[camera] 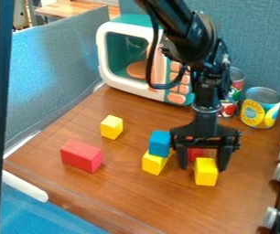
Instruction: Put the yellow cube on top of the blue cube
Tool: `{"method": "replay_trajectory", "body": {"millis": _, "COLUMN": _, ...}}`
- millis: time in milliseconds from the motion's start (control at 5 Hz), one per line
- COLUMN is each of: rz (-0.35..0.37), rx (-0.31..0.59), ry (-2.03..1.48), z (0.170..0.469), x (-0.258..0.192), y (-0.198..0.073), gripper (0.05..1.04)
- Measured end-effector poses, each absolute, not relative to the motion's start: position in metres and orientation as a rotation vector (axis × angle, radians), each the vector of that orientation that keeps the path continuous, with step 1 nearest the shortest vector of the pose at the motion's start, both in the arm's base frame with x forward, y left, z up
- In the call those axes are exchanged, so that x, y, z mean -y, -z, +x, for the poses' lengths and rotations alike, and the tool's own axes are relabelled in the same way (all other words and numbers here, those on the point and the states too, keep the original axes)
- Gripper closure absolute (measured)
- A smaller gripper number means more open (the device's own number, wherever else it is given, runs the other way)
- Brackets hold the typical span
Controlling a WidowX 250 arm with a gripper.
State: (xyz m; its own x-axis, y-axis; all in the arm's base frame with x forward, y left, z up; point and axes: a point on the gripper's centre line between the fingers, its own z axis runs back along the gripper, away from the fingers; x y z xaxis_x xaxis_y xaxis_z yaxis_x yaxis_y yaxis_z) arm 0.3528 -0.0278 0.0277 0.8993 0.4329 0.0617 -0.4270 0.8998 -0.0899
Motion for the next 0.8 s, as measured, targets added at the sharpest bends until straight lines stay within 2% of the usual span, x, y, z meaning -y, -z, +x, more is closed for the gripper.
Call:
{"method": "replay_trajectory", "body": {"millis": 200, "rz": -0.038, "rx": 0.054, "ry": -0.450, "z": 0.350, "x": 0.024, "y": -0.014, "gripper": 0.133}}
{"method": "replay_trajectory", "body": {"millis": 400, "rz": -0.010, "rx": 0.065, "ry": -0.460, "z": 0.346, "x": 0.025, "y": -0.010, "gripper": 0.412}}
{"method": "replay_trajectory", "body": {"millis": 600, "rz": -0.028, "rx": 0.058, "ry": -0.432, "z": 0.343, "x": 0.027, "y": -0.010, "gripper": 0.484}}
{"method": "replay_trajectory", "body": {"millis": 800, "rz": -0.087, "rx": 0.093, "ry": -0.392, "z": 0.341, "x": 0.019, "y": -0.034, "gripper": 0.484}}
